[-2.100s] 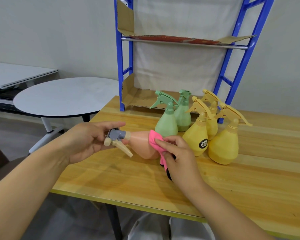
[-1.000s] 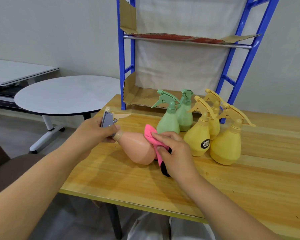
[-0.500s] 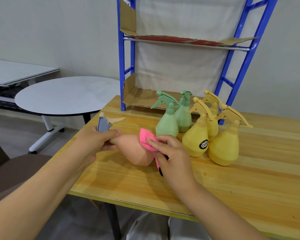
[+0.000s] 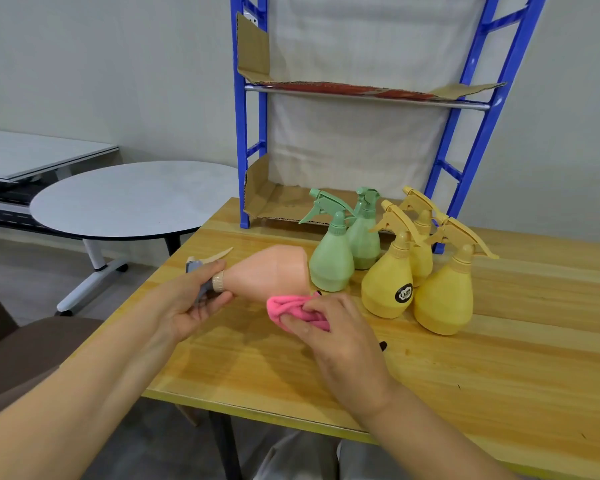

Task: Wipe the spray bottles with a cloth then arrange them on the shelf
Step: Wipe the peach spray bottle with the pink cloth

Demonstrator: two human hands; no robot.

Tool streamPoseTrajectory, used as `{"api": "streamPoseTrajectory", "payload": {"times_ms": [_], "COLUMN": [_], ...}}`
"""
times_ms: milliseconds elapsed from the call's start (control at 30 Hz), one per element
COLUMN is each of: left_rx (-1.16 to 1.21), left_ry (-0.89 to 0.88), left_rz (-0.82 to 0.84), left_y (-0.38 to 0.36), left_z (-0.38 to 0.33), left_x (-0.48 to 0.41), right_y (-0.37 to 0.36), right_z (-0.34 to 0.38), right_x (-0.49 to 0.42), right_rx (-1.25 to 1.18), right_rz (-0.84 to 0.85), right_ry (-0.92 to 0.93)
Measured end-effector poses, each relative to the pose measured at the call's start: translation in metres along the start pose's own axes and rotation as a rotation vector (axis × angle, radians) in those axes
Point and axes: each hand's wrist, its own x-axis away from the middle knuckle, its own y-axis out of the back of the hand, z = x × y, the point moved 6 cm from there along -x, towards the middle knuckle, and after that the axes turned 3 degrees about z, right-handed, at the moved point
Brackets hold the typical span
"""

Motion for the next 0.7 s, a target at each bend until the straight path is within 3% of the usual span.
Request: {"api": "streamPoseTrajectory", "payload": {"times_ms": [167, 300, 400, 700], "left_rx": [-0.072, -0.085, -0.062, 0.124], "left_ry": [-0.001, 0.005, 0.020, 0.060], "left_rz": [0.066, 0.099, 0.125, 0.075], "left_y": [-0.002, -0.005, -0.008, -0.007], "left_z": [-0.003, 0.000, 0.002, 0.004], "left_x": [0.003, 0.007, 0.010, 0.011], "right_y": [0.022, 0.025, 0.020, 0.009], "right_z": [-0.014, -0.039, -0.050, -0.046], "right_x": [-0.014, -0.029, -0.030, -0.011], "right_rx": [-0.183, -0.583, -0.679, -0.784], "right_rz": [-0.162, -0.120, -0.057, 0.029], "right_ry": [-0.174, -0.547, -0.740, -0.879]}}
